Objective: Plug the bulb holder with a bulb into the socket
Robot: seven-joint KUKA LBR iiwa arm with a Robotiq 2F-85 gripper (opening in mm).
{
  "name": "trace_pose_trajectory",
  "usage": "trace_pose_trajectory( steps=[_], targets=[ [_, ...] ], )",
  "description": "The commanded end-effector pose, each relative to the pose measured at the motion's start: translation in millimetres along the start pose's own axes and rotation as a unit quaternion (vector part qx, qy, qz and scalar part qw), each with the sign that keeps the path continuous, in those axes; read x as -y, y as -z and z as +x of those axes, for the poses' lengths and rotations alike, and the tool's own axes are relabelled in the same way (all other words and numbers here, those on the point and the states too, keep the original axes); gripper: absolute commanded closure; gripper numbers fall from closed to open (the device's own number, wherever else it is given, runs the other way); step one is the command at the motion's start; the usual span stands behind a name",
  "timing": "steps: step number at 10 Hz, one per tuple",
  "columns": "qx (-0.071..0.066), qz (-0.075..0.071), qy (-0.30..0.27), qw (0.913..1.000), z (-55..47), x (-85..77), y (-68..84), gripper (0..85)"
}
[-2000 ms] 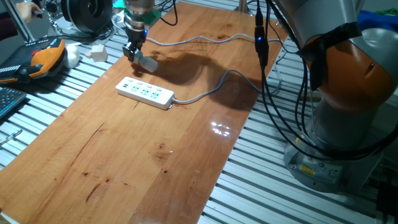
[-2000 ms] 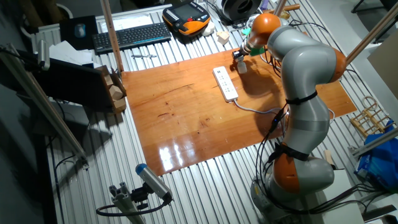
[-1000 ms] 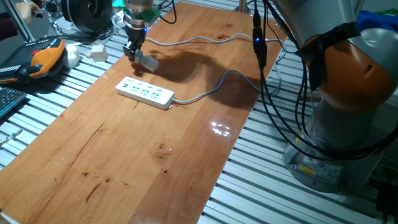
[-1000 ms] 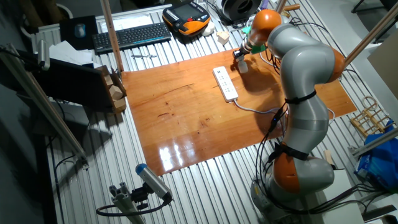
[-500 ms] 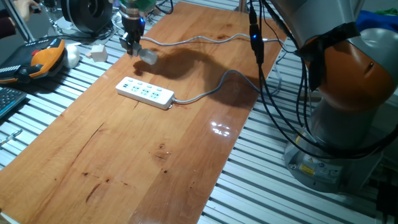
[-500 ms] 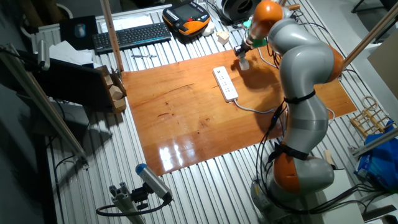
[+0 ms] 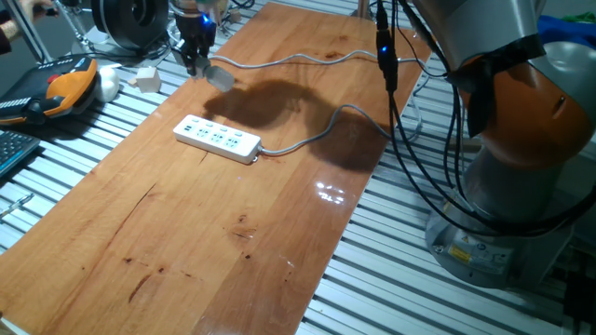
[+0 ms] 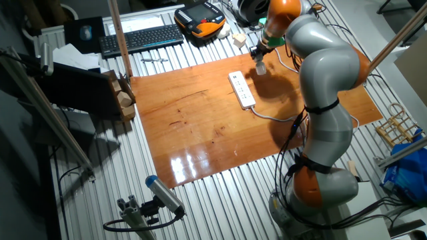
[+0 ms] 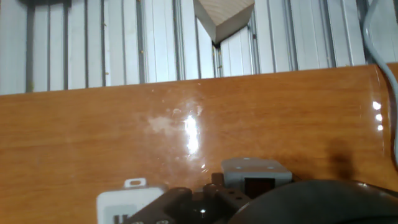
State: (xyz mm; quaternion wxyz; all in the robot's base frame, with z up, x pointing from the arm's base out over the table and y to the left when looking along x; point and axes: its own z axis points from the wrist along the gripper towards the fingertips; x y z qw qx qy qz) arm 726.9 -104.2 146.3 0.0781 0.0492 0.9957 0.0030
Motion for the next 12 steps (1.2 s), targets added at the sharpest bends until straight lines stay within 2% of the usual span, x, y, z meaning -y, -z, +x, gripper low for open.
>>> trace_pose_trajectory(
  steps=[1,2,4,6,7,8,9,12],
  targets=[
    [-0.004,0.007,-0.011,0.9999,5.7,-8.9,7.8,85.0],
    [-0.008,0.016,-0.026,0.9995,13.9,-20.0,16.3,85.0],
    [-0.015,0.027,-0.057,0.9979,23.8,-35.9,26.4,85.0],
    [-0.018,0.027,-0.09,0.9954,35.9,-51.1,29.8,85.0],
    [-0.024,0.027,-0.1,0.9943,39.9,-56.7,31.6,85.0],
    [-0.023,0.036,-0.111,0.9929,43.7,-61.0,32.8,85.0],
    [-0.022,0.038,-0.131,0.9904,47.1,-63.7,32.9,85.0],
    [-0.033,0.038,-0.187,0.9811,51.2,-65.5,34.2,85.0]
  ],
)
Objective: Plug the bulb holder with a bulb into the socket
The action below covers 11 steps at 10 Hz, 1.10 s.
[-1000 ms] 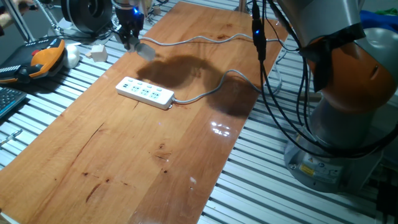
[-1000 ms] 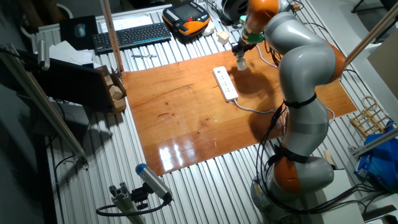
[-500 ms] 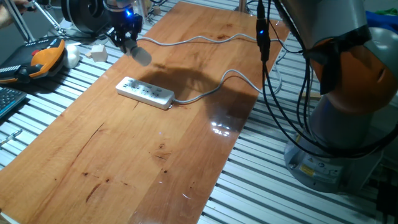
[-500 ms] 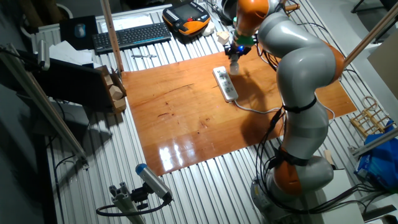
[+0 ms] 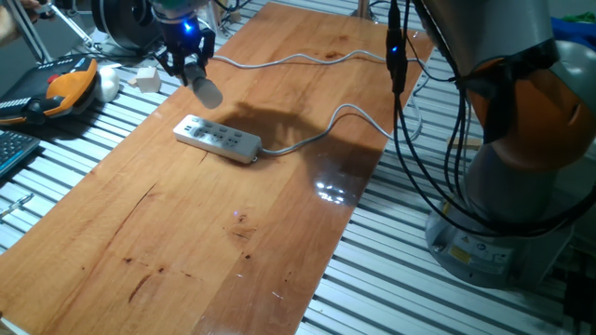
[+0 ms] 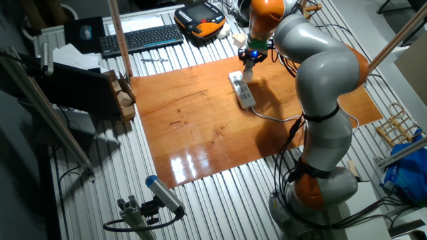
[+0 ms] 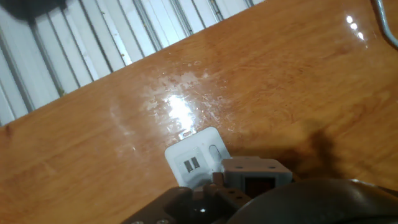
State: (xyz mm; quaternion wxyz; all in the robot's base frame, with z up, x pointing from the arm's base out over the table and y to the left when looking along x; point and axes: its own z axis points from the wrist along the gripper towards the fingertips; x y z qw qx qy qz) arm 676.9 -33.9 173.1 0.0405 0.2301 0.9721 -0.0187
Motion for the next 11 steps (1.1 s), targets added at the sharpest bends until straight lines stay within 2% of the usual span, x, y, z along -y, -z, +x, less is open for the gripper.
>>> trace_pose_trajectory(
  steps=[1,3,9,11],
  targets=[
    [-0.003,0.009,-0.025,0.9996,2.5,0.9,1.9,85.0],
    [-0.004,0.021,-0.043,0.9988,4.1,0.9,4.2,85.0],
    [-0.017,0.013,-0.038,0.999,6.3,2.1,4.6,85.0],
    [-0.016,0.012,-0.04,0.999,6.0,1.6,4.0,85.0]
  ],
)
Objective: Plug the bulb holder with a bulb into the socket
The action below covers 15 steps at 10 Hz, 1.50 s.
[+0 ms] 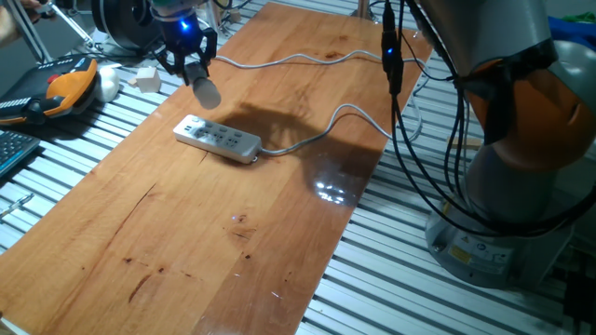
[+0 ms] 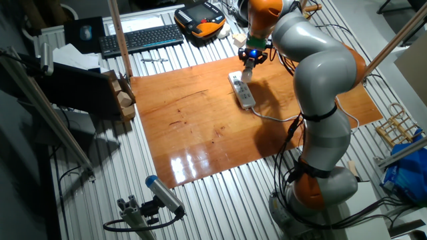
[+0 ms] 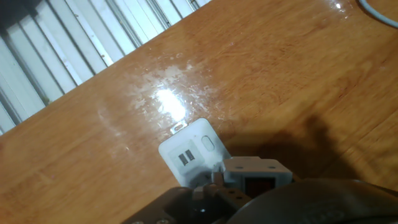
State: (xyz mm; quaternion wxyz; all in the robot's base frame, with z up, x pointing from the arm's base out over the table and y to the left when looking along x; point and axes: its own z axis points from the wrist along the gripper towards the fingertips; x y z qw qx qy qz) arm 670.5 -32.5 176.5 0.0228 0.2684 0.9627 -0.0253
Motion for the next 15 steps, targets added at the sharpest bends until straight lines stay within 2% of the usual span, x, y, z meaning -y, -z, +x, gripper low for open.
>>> trace_pose_trajectory(
  steps=[1,2,3,5,6,7,8,9,11,13,15],
  targets=[
    [0.0,-0.001,0.006,1.0,0.0,0.0,0.1,85.0],
    [0.001,-0.006,0.012,0.9999,0.0,0.0,0.1,85.0],
    [0.008,-0.008,0.014,0.9998,0.0,0.0,0.1,85.0],
    [0.015,0.008,0.027,0.9995,0.0,0.0,0.1,85.0],
    [0.007,-0.013,0.049,0.9987,0.0,0.0,0.1,85.0],
    [0.007,-0.018,0.064,0.9978,0.0,0.0,0.1,85.0],
    [0.007,-0.021,0.064,0.9977,0.0,0.0,0.1,85.0],
    [0.009,-0.015,0.051,0.9985,0.0,0.0,0.1,85.0],
    [0.004,-0.015,0.026,0.9995,0.8,0.6,0.0,85.0],
    [0.004,-0.017,0.019,0.9997,8.9,2.1,1.0,85.0],
    [-0.005,-0.023,-0.003,0.9997,20.7,-0.1,-0.4,85.0]
  ],
)
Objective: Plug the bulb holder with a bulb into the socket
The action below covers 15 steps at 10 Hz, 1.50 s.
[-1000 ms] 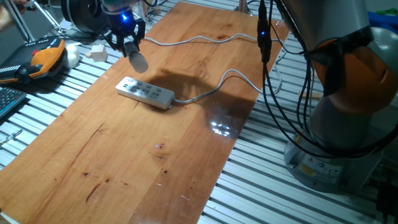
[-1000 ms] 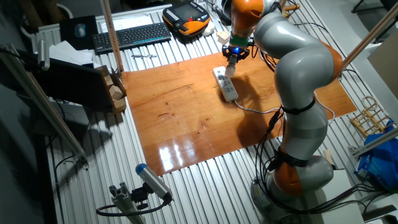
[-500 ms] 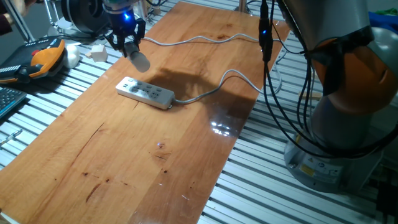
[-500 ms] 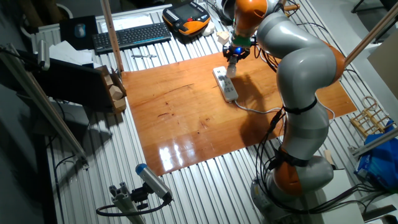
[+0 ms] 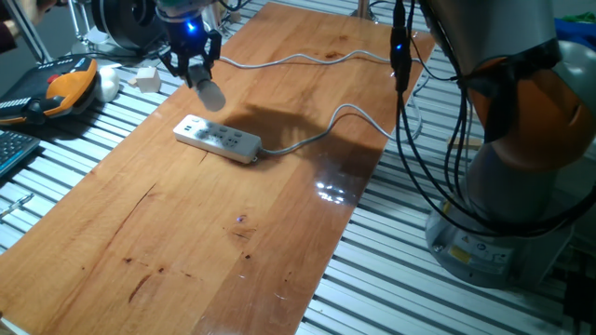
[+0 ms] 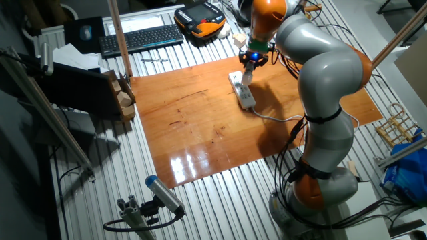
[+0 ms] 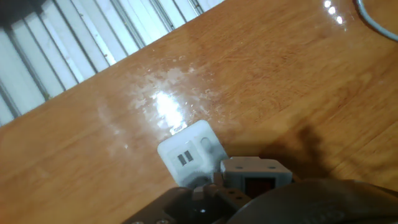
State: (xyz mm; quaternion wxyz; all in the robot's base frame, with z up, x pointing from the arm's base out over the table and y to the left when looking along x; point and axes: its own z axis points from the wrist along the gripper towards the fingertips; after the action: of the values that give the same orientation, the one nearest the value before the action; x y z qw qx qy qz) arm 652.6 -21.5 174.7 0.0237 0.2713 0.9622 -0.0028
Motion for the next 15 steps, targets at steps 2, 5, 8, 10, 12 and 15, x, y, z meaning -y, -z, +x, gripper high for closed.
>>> trace_pose_trajectory(
  steps=[2,5,8,10,12,15],
  targets=[
    [0.004,0.007,-0.02,0.9998,7.6,-5.0,-4.0,85.0],
    [-0.006,0.004,-0.058,0.9983,23.1,-17.2,-4.8,85.0],
    [0.001,-0.028,-0.037,0.9989,28.6,-22.5,-4.0,85.0],
    [-0.018,-0.021,-0.026,0.9993,28.0,-23.4,-3.0,85.0],
    [-0.028,0.012,-0.081,0.9963,27.8,-23.6,-1.8,85.0],
    [-0.032,0.001,-0.111,0.9934,28.1,-23.7,-3.1,85.0]
  ],
)
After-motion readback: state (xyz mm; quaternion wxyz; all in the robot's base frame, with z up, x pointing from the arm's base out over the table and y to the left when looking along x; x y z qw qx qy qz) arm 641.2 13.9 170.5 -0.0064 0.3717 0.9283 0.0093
